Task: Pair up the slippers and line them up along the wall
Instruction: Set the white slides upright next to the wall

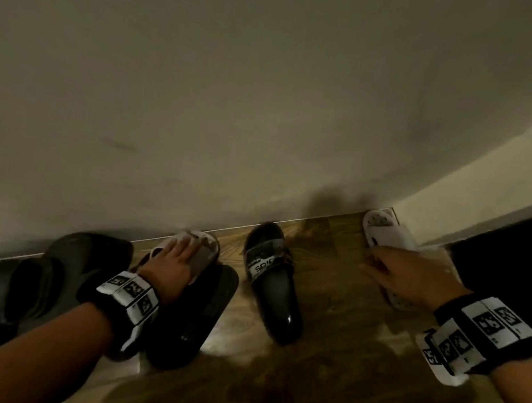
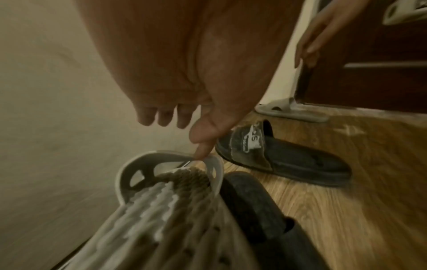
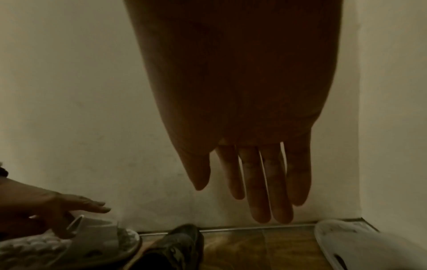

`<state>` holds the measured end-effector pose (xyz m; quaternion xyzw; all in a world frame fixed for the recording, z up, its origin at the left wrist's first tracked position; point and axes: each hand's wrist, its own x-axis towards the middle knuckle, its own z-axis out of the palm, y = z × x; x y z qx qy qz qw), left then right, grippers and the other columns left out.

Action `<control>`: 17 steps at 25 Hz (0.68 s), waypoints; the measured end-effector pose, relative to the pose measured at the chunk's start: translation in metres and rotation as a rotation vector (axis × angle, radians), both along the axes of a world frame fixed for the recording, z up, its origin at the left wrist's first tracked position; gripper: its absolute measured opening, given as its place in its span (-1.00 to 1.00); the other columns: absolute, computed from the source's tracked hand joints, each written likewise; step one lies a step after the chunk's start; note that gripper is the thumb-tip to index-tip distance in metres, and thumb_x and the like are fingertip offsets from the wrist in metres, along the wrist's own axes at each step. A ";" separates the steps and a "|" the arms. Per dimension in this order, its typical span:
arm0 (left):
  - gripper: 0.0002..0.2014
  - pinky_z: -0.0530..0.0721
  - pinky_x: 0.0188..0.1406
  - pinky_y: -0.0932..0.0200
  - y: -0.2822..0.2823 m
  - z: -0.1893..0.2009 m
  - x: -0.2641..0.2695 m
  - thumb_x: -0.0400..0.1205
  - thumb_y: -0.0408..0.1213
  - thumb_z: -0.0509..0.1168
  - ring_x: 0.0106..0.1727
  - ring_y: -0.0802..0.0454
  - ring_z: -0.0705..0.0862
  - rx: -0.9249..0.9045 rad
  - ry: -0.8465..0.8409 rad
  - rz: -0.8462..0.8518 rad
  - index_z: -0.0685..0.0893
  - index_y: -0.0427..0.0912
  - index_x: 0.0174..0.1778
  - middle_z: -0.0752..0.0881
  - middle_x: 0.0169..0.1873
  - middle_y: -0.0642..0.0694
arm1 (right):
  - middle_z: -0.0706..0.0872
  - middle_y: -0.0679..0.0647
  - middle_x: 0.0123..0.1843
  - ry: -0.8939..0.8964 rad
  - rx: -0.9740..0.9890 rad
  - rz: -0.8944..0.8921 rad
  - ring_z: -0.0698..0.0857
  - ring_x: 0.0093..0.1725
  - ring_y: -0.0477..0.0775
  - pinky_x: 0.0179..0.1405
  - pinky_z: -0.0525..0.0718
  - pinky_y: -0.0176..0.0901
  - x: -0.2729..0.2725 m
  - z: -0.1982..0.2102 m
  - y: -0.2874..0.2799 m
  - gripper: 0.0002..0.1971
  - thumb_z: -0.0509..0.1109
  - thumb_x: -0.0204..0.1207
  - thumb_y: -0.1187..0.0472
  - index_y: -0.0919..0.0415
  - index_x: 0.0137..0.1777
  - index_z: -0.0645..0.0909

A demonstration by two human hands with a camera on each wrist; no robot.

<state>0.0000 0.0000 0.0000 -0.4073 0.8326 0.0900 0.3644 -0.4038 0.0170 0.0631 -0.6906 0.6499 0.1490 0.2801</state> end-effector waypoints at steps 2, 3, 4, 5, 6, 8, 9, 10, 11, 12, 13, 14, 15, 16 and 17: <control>-0.63 0.45 0.49 -0.09 0.004 -0.018 0.003 0.61 -0.18 0.15 0.49 -0.23 0.48 -0.067 0.104 -0.058 0.69 -0.13 0.28 0.50 0.50 -0.18 | 0.75 0.16 0.13 0.028 -0.002 -0.029 0.71 0.04 0.13 0.11 0.68 0.02 -0.007 -0.025 0.004 -0.52 0.18 0.65 -0.16 0.17 0.36 0.53; -0.65 0.69 0.23 -0.07 0.005 -0.027 0.007 0.46 -0.18 0.23 0.24 -0.22 0.71 -0.093 0.131 -0.117 0.82 -0.14 0.06 0.72 0.27 -0.18 | 0.75 0.14 0.11 0.018 -0.002 -0.029 0.70 0.04 0.11 0.08 0.67 -0.03 -0.011 -0.037 0.006 -0.56 0.20 0.66 -0.11 0.17 0.39 0.51; -0.65 0.80 -0.02 -0.06 0.010 -0.026 0.012 0.34 -0.18 0.22 0.00 -0.20 0.81 -0.125 0.079 -0.153 0.87 -0.16 -0.14 0.83 0.06 -0.19 | 0.73 0.10 0.04 0.020 0.030 -0.020 0.69 -0.01 0.07 0.00 0.65 -0.09 -0.010 -0.044 0.010 -0.58 0.22 0.67 -0.07 0.16 0.40 0.50; -0.60 0.82 -0.15 -0.06 0.013 -0.028 0.015 0.30 -0.18 0.15 -0.12 -0.21 0.83 -0.149 0.080 -0.183 0.88 -0.18 -0.22 0.85 -0.05 -0.21 | 0.70 0.06 -0.04 0.014 0.050 -0.013 0.66 -0.09 0.03 -0.09 0.62 -0.14 -0.014 -0.052 0.015 -0.59 0.22 0.67 -0.04 0.16 0.41 0.50; -0.56 0.82 -0.19 -0.09 0.013 -0.025 0.015 0.31 -0.18 0.08 -0.15 -0.23 0.84 -0.186 0.082 -0.192 0.88 -0.20 -0.24 0.86 -0.07 -0.25 | 0.67 0.05 -0.07 0.012 0.062 -0.023 0.62 -0.13 -0.02 -0.18 0.56 -0.19 -0.016 -0.055 0.020 -0.60 0.23 0.68 -0.02 0.16 0.42 0.50; -0.63 0.81 -0.22 -0.09 0.007 -0.006 0.007 0.34 -0.17 0.16 -0.17 -0.25 0.84 -0.246 0.065 -0.189 0.86 -0.23 -0.24 0.85 -0.08 -0.31 | 0.72 0.11 0.08 0.005 0.101 -0.064 0.64 -0.06 -0.01 -0.20 0.52 -0.24 -0.022 -0.059 0.028 -0.60 0.24 0.67 0.00 0.14 0.44 0.49; -0.72 0.81 -0.27 -0.04 0.007 0.003 0.005 0.31 -0.15 0.31 -0.21 -0.23 0.84 -0.247 0.075 -0.180 0.85 -0.24 -0.27 0.85 -0.11 -0.31 | 0.73 0.13 0.19 0.001 0.096 -0.081 0.67 0.04 0.03 -0.12 0.56 -0.22 -0.024 -0.062 0.031 -0.59 0.24 0.67 -0.01 0.12 0.46 0.48; -0.74 0.80 -0.33 0.02 0.007 0.009 0.003 0.24 -0.15 0.44 -0.25 -0.21 0.83 -0.261 0.095 -0.173 0.85 -0.24 -0.29 0.85 -0.13 -0.30 | 0.72 0.14 0.25 0.001 0.086 -0.087 0.69 0.13 0.07 -0.02 0.61 -0.16 -0.025 -0.065 0.034 -0.59 0.24 0.67 -0.02 0.10 0.46 0.48; -0.73 0.80 -0.36 0.06 0.009 0.017 -0.001 0.24 -0.14 0.45 -0.27 -0.19 0.83 -0.263 0.121 -0.170 0.85 -0.24 -0.28 0.85 -0.14 -0.29 | 0.72 0.13 0.27 -0.002 0.074 -0.088 0.69 0.17 0.09 0.05 0.63 -0.11 -0.026 -0.067 0.035 -0.59 0.23 0.67 -0.05 0.09 0.45 0.49; -0.71 0.80 -0.37 0.09 0.013 0.027 -0.005 0.32 -0.14 0.32 -0.26 -0.18 0.83 -0.264 0.151 -0.142 0.85 -0.24 -0.24 0.85 -0.11 -0.29 | 0.73 0.12 0.27 -0.011 0.061 -0.090 0.69 0.17 0.10 0.08 0.64 -0.08 -0.027 -0.070 0.036 -0.59 0.22 0.67 -0.07 0.08 0.44 0.50; -0.62 0.81 -0.37 0.09 0.015 0.034 -0.012 0.37 -0.15 0.16 -0.22 -0.18 0.83 -0.270 0.209 -0.129 0.84 -0.24 -0.17 0.84 -0.07 -0.29 | 0.73 0.12 0.25 -0.011 0.057 -0.091 0.69 0.16 0.10 0.08 0.64 -0.06 -0.030 -0.072 0.037 -0.58 0.22 0.66 -0.09 0.08 0.43 0.51; -0.54 0.81 -0.38 0.09 0.018 0.042 -0.020 0.39 -0.16 0.07 -0.18 -0.17 0.84 -0.272 0.273 -0.123 0.83 -0.24 -0.07 0.82 -0.01 -0.29 | 0.73 0.12 0.24 -0.013 0.052 -0.090 0.69 0.14 0.11 0.08 0.65 -0.05 -0.033 -0.073 0.039 -0.57 0.21 0.66 -0.11 0.08 0.42 0.52; -0.49 0.80 -0.40 0.10 0.020 0.052 -0.032 0.40 -0.14 0.04 -0.15 -0.16 0.84 -0.263 0.329 -0.107 0.79 -0.25 0.05 0.80 0.05 -0.28 | 0.73 0.12 0.23 -0.020 0.049 -0.099 0.69 0.14 0.11 0.09 0.65 -0.03 -0.037 -0.074 0.040 -0.57 0.21 0.65 -0.13 0.08 0.41 0.52; -0.48 0.78 -0.45 0.13 0.021 0.063 -0.046 0.41 -0.12 0.06 -0.15 -0.14 0.83 -0.267 0.372 -0.102 0.74 -0.24 0.16 0.77 0.10 -0.26 | 0.73 0.12 0.24 -0.032 0.050 -0.112 0.69 0.15 0.11 0.10 0.65 -0.02 -0.041 -0.074 0.041 -0.56 0.21 0.65 -0.13 0.08 0.42 0.51; -0.48 0.75 -0.50 0.15 0.021 0.072 -0.064 0.44 -0.11 0.10 -0.16 -0.12 0.82 -0.275 0.415 -0.105 0.67 -0.22 0.26 0.74 0.15 -0.23 | 0.72 0.11 0.25 -0.037 0.053 -0.123 0.69 0.16 0.10 0.10 0.65 -0.03 -0.045 -0.072 0.042 -0.56 0.22 0.65 -0.12 0.08 0.43 0.51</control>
